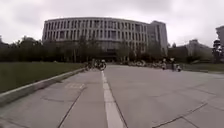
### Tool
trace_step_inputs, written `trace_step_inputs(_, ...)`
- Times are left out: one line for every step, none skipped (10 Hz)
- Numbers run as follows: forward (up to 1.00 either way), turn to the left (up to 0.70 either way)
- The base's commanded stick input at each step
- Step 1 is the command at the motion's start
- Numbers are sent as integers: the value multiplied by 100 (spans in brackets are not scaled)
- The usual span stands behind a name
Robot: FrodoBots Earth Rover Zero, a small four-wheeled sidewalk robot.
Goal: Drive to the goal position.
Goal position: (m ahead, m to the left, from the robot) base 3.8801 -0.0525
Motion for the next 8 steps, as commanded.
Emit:
trace_step_inputs(70,0)
trace_step_inputs(70,23)
trace_step_inputs(70,35)
trace_step_inputs(70,35)
trace_step_inputs(70,35)
trace_step_inputs(70,35)
trace_step_inputs(70,20)
trace_step_inputs(70,6)
